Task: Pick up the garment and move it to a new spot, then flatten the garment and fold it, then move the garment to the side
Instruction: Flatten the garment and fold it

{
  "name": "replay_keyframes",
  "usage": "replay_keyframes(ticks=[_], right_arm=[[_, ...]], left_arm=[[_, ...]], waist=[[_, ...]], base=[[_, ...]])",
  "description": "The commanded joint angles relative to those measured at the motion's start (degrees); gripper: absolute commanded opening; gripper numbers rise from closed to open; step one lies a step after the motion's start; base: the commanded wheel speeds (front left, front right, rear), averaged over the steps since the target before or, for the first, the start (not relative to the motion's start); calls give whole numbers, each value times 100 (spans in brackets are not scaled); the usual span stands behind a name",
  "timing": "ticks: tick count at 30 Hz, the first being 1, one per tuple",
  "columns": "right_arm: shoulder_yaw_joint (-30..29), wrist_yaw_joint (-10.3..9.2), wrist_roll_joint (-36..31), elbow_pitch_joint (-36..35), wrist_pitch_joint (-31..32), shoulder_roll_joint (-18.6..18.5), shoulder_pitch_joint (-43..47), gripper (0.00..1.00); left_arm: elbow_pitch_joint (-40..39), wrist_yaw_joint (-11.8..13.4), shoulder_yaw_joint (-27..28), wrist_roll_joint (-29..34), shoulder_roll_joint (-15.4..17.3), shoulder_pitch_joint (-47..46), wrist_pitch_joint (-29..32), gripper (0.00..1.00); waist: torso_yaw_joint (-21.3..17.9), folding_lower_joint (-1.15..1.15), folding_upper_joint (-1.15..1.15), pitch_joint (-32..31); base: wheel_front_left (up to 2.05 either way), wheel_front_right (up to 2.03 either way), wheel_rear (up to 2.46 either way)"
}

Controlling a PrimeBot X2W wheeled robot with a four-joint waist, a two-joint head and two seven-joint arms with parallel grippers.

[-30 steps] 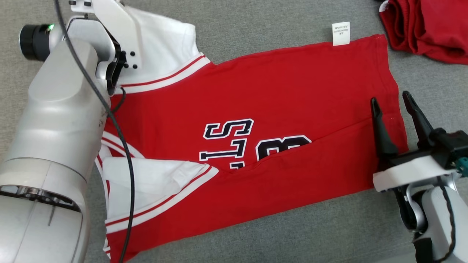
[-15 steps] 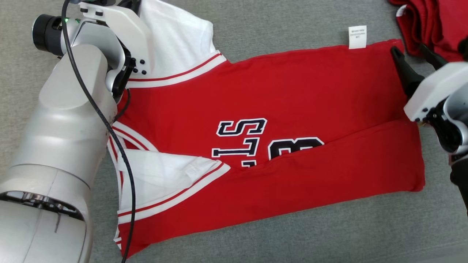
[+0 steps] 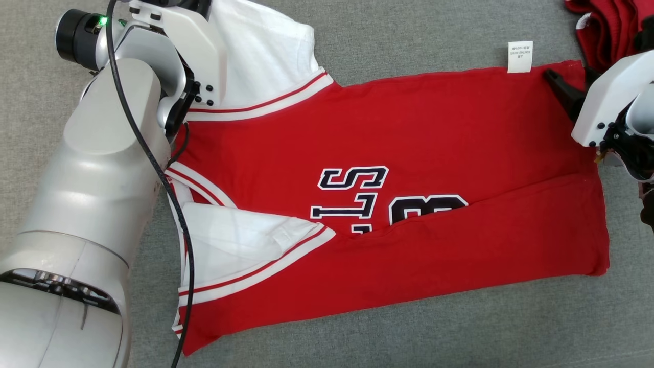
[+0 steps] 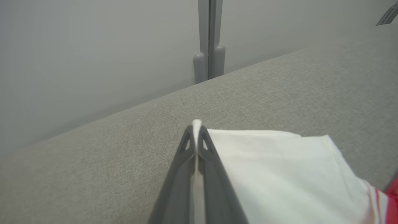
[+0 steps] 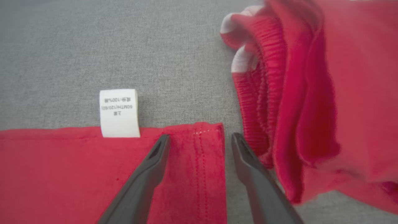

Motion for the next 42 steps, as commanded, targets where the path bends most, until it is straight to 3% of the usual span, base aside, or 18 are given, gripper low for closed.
replay_keyframes(ticks=[1, 3, 5, 7, 8, 12, 24, 28, 36, 42], right_arm=[[27, -1, 33, 46, 35, -22, -80, 100], [81, -1, 57, 78, 70, -31, -137, 100], [133, -1, 89, 128, 89, -51, -163, 86], [202, -1, 98, 188, 99, -88, -211, 42], [243, -1, 122, 211, 134, -93, -224, 0], [257, -1, 156, 252, -89, -165, -302, 0], [314, -2, -62, 599, -2124, -182, -669, 0], [508, -1, 15, 781, -2528, -224, -728, 0], [1004, -1, 411, 729, -3075, -489, -347, 0], [1322, -1, 778, 537, -3332, -823, 84, 0]], left_arm=[[-36, 29, -16, 2, 17, 90, 20, 0], [-84, 40, -28, -14, 15, 88, 47, 0], [-131, 52, -45, -27, 20, 115, 72, 0], [-178, 58, -62, -46, 25, 147, 102, 0], [-205, 62, -67, -49, 30, 155, 110, 0], [-343, 84, -49, -76, 92, 180, 3, 0], [-898, 250, -2, 36, 498, 148, -856, 0], [-1132, 263, -48, 99, 545, 215, -1154, 0], [-1797, 135, -127, -80, 674, 1003, -1250, 0], [-3045, 342, -105, -277, 976, 2068, -1018, 0]], waist=[[12, 0, 0, -8], [33, 0, 0, -14], [56, 0, 0, -18], [84, 0, 0, -16], [99, 0, 0, -15], [169, 0, 0, -1], [357, 0, 0, -6], [407, 0, 0, -11], [482, 0, 0, -140], [558, 0, 0, -293]], base=[[0, 0, 0], [0, 0, 0], [0, 0, 0], [0, 0, 0], [0, 0, 0], [0, 0, 0], [0, 0, 0], [0, 0, 0], [0, 0, 0], [0, 0, 0]])
